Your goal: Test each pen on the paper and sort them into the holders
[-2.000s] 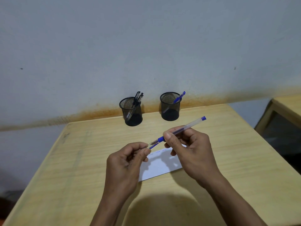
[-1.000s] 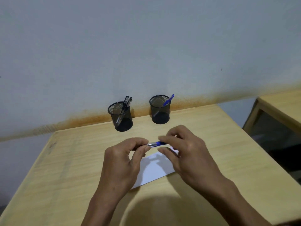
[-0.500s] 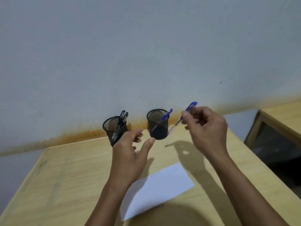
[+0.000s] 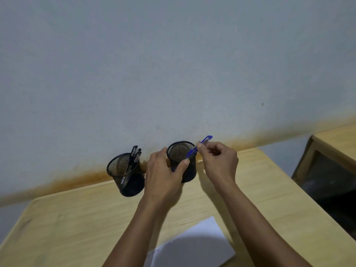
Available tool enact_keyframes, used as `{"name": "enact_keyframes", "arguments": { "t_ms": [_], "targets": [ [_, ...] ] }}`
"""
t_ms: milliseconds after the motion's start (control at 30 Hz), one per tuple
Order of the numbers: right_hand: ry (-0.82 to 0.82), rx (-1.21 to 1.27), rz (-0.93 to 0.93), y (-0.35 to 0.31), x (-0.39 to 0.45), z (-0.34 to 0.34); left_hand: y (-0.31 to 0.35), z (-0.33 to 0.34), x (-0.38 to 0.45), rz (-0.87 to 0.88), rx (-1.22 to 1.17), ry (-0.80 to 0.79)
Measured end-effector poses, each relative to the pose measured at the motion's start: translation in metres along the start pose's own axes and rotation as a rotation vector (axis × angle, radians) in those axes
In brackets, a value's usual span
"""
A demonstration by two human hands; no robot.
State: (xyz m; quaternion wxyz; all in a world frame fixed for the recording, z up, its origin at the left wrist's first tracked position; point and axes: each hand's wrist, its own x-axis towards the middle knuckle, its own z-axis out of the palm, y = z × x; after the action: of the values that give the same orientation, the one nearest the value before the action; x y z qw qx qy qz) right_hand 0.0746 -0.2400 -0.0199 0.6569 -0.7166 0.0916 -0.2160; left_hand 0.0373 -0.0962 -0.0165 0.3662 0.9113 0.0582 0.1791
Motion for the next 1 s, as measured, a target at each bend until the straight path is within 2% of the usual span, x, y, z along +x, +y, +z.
{"name": "enact_keyframes", "arguments": {
  "t_ms": [567, 1000],
  "targets": [
    [-0.008, -0.029, 0.081, 0.01, 0.002, 0.02, -0.005, 0.005, 0.0, 0.046, -0.101, 0.017],
    [-0.041, -0.004, 0.082, -0.001, -0.004, 0.007, -0.003, 0.0, -0.001, 0.034, -0.09, -0.001]
  ]
}}
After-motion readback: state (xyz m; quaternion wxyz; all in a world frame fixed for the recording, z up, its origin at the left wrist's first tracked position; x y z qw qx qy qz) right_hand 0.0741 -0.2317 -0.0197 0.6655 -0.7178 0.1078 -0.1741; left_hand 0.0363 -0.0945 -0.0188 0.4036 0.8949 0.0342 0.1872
